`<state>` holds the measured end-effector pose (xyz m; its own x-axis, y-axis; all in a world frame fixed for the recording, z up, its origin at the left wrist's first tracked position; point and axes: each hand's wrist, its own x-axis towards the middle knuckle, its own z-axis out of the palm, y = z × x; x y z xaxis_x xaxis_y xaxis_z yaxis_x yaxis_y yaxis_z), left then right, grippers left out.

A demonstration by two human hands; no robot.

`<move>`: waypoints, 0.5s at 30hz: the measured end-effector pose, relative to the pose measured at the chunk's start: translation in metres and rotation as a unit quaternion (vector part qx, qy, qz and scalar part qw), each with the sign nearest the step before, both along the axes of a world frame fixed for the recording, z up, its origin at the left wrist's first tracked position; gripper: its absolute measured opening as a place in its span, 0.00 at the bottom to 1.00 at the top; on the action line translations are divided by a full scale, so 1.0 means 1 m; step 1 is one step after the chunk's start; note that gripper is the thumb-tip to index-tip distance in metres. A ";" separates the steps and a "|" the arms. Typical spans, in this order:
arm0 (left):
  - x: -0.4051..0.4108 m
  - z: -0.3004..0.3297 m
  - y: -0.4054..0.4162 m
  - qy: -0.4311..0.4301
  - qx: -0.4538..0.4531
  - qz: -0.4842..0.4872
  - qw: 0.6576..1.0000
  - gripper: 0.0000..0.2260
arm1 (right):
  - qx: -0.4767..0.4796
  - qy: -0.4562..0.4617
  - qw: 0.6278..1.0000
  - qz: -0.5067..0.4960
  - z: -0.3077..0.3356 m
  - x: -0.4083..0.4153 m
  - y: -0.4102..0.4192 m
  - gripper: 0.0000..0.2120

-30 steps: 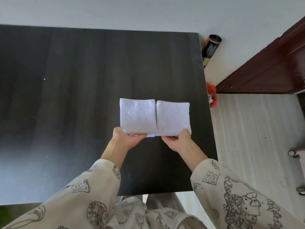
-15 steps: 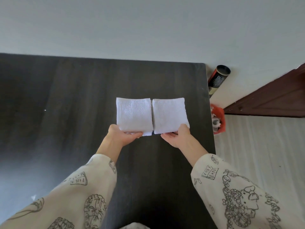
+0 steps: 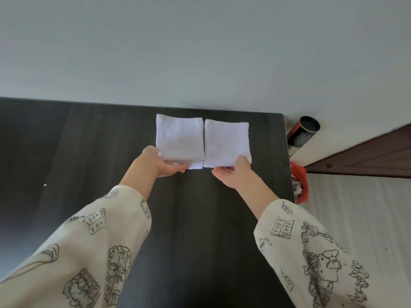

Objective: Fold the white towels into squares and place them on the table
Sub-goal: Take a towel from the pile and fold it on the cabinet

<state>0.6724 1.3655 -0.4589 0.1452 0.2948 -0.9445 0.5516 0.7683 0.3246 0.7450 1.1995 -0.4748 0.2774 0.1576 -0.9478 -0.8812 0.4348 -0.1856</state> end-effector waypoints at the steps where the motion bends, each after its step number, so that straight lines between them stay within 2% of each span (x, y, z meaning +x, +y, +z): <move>1: 0.003 -0.001 0.004 -0.036 -0.036 0.044 0.998 0.25 | 0.010 0.004 1.000 -0.018 -0.002 0.006 0.002 0.16; 3: 0.016 -0.003 0.014 -0.010 -0.037 0.100 0.994 0.36 | 0.023 0.008 0.999 -0.025 -0.001 0.017 0.006 0.17; 5: 0.025 0.002 0.015 0.002 0.081 0.066 0.995 0.43 | 0.013 -0.004 1.000 -0.018 -0.001 0.029 0.013 0.18; 7: 0.031 -0.005 0.025 -0.048 -0.017 0.146 0.988 0.36 | 0.004 -0.022 1.000 0.020 -0.004 0.038 0.018 0.17; 9: 0.039 -0.009 0.035 -0.127 -0.162 0.160 0.965 0.24 | -0.012 -0.033 0.998 0.052 -0.004 0.045 0.022 0.16; 11: 0.049 -0.019 0.043 -0.134 -0.189 0.202 0.951 0.23 | -0.012 -0.040 0.998 0.045 -0.004 0.053 0.025 0.15; 15: 0.059 -0.022 0.047 -0.143 -0.170 0.207 0.953 0.21 | -0.003 -0.038 0.999 0.027 -0.003 0.060 0.031 0.15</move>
<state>0.7315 1.4126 -0.4805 0.3491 0.0675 -0.9346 0.1048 0.9883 0.1106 0.8051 1.2306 -0.4775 0.3391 0.1686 -0.9255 -0.8866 0.3862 -0.2545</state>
